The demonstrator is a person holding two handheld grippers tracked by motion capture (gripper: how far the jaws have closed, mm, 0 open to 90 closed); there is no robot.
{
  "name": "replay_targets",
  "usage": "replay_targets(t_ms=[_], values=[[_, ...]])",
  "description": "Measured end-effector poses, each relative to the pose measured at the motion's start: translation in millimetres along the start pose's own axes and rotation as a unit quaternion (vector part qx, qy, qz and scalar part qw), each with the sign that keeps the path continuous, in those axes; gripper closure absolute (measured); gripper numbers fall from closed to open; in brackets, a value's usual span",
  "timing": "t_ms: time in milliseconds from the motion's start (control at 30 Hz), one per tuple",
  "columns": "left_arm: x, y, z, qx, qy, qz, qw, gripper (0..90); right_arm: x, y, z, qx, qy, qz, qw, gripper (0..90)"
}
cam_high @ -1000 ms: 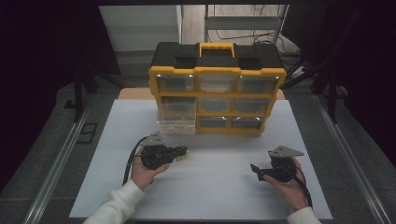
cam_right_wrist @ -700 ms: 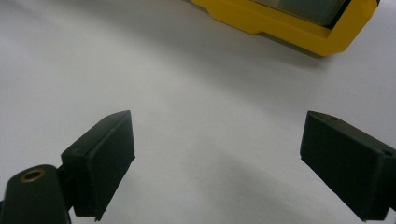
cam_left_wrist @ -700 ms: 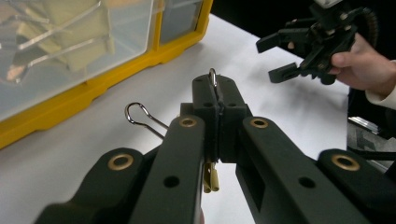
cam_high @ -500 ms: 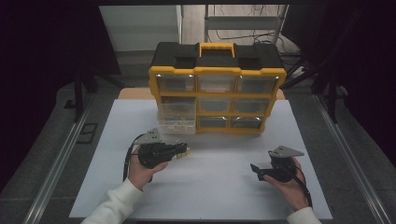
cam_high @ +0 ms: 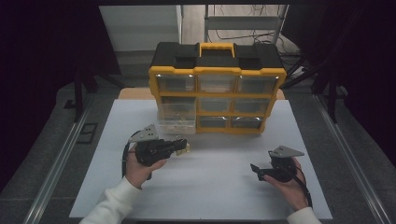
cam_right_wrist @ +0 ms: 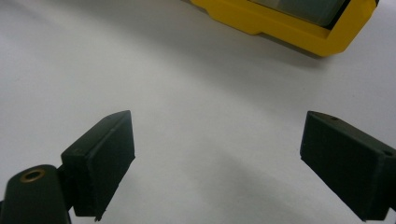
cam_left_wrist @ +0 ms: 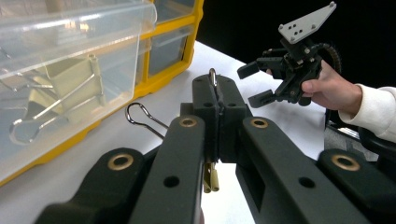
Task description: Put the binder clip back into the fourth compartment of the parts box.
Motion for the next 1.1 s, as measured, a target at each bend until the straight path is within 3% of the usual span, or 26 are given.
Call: replay_targets(t_ms=[1100], values=[[4.9,-33.1,17.5,-0.032,-0.001,-0.020,0.9993,88.9,-0.8,-1.2,1.3,-0.004,-0.001,-0.005,1.0000,9.8]])
Point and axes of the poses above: each handheld gripper's, and its own axes: z roughly backward along the jaws, y roughly out of its underside, x roughly to its left, the point moved 8 cm from there along -z, roughly forward along the jaws, and after that the axes turned 15 degrees about -z, right-handed, at the moved point
